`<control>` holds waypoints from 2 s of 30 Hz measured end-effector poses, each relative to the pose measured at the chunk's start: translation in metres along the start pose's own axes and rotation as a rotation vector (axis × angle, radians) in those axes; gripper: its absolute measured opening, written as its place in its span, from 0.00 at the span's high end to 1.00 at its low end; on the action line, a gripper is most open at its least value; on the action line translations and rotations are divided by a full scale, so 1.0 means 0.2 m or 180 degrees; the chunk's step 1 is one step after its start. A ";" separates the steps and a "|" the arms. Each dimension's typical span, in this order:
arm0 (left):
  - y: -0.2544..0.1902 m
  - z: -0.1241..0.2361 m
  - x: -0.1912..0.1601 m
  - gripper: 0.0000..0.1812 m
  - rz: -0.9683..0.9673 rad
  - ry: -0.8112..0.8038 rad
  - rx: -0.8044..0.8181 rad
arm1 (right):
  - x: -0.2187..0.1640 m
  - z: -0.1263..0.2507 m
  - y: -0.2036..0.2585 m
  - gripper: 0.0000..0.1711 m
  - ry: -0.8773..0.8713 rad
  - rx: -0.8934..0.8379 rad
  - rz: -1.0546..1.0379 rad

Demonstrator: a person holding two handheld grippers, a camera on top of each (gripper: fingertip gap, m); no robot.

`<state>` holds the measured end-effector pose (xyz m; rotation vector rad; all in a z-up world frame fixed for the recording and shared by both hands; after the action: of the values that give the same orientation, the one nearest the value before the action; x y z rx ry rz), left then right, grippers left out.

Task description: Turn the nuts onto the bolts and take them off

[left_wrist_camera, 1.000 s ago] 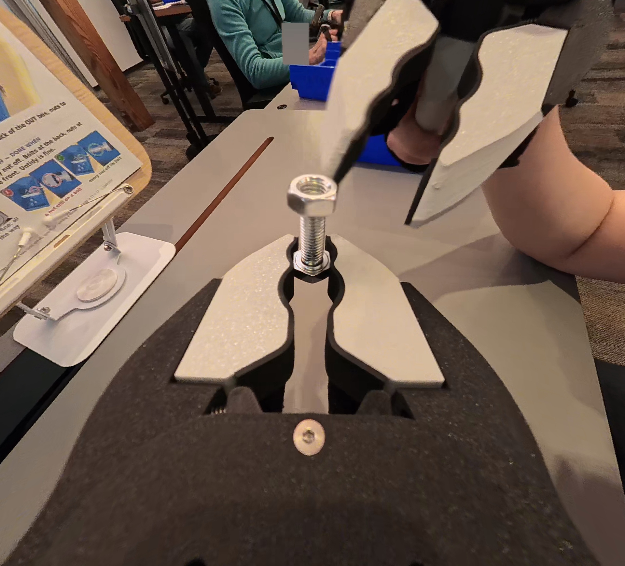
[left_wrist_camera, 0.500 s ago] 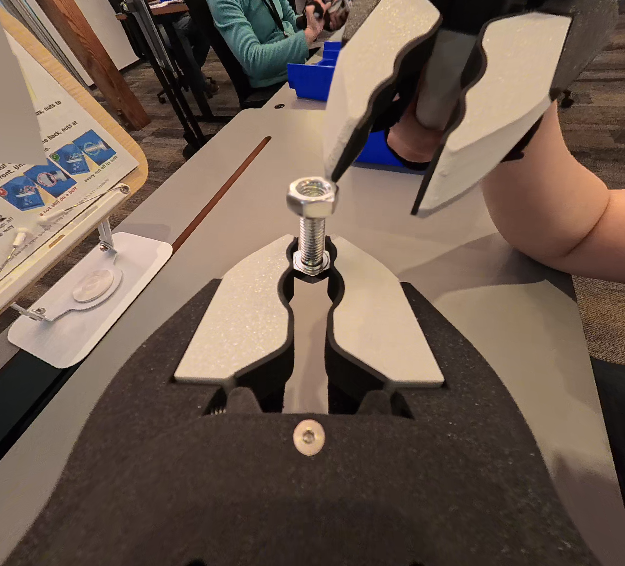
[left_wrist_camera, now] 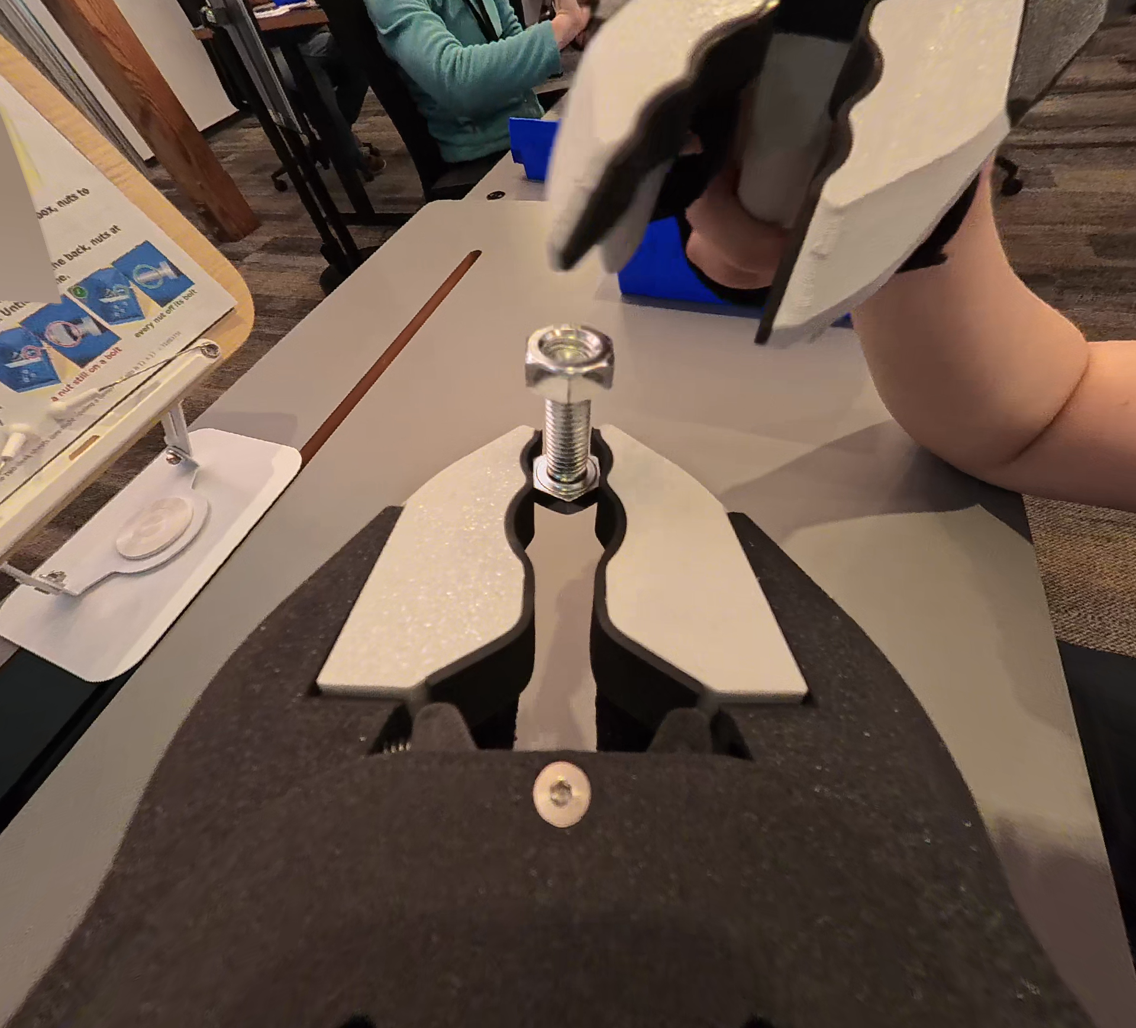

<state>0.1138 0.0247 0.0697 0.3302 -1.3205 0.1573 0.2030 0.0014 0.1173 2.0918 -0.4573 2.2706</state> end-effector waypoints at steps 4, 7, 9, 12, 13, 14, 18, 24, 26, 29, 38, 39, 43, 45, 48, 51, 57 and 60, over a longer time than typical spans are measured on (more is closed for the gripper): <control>-0.01 -0.01 0.00 0.92 -0.0059 0.0029 0.0023 | -0.04 -0.04 0.01 0.73 0.0175 0.0069 0.0064; 0.01 0.01 0.00 0.92 -0.0026 -0.0001 0.0057 | -0.03 -0.02 0.03 0.74 0.0216 0.0116 0.0089; 0.02 0.01 0.01 0.92 0.0007 -0.0020 0.0048 | -0.01 0.00 0.04 0.84 0.0120 0.0258 -0.0036; 0.00 0.01 0.01 0.92 0.0010 -0.0023 -0.0002 | 0.00 -0.01 0.01 0.79 0.0024 0.0046 0.0034; -0.01 0.00 0.01 0.92 -0.0015 -0.0011 -0.0006 | -0.01 -0.02 0.01 0.75 0.0041 0.0011 0.0060; -0.01 0.00 0.01 0.92 -0.0036 -0.0001 -0.0006 | -0.02 -0.03 0.01 0.72 0.0069 0.0024 0.0054; 0.00 0.01 0.01 0.92 -0.0039 -0.0010 0.0043 | -0.04 -0.05 0.03 0.70 0.0183 0.0104 0.0045; 0.00 0.01 0.02 0.92 0.0043 -0.0055 -0.0019 | 0.00 -0.02 0.04 0.81 0.0030 0.0106 0.0006; -0.02 0.00 0.01 0.92 -0.0006 -0.0026 -0.0032 | -0.02 -0.03 0.02 0.73 0.0093 -0.0031 0.0133; -0.02 0.01 0.01 0.92 -0.0021 -0.0025 -0.0014 | -0.04 -0.05 0.04 0.71 0.0191 0.0076 0.0113; -0.01 0.01 0.02 0.92 0.0042 -0.0061 -0.0060 | -0.01 -0.02 -0.01 0.73 -0.0020 -0.0040 -0.0014; -0.02 0.01 0.02 0.92 0.0022 -0.0051 -0.0058 | -0.02 -0.03 0.00 0.71 0.0013 -0.0019 -0.0010; 0.00 0.02 0.02 0.92 0.0007 -0.0065 0.0001 | -0.03 -0.04 0.03 0.72 0.0126 0.0133 -0.0023; 0.01 0.03 0.03 0.92 0.0035 -0.0095 0.0056 | -0.02 -0.02 0.05 0.85 0.0143 0.0269 -0.0026; 0.00 0.03 0.03 0.92 0.0112 -0.0123 -0.0051 | 0.01 -0.01 0.03 0.83 -0.0073 0.0179 -0.0140; -0.02 0.02 0.03 0.92 0.0040 -0.0084 -0.0066 | -0.02 -0.03 0.00 0.71 -0.0028 0.0048 -0.0055; 0.01 0.04 0.03 0.92 0.0051 -0.0114 0.0023 | -0.03 -0.03 0.05 0.83 0.0144 0.0284 -0.0049; 0.00 0.04 0.03 0.92 0.0114 -0.0122 -0.0051 | 0.00 -0.02 0.03 0.84 -0.0031 0.0235 -0.0177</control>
<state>0.1083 0.0224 0.0776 0.2973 -1.3656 0.1712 0.1977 -0.0035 0.1151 2.1213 -0.3161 2.2815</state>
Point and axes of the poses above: each gripper's, where its closed fingertips meet, z back along the fingers, x out of its top, y = z × x across the jaws, the point moved 6 cm from there along z, back along the fingers, and after that the axes turned 6 degrees about -y, right-handed, at the moved point
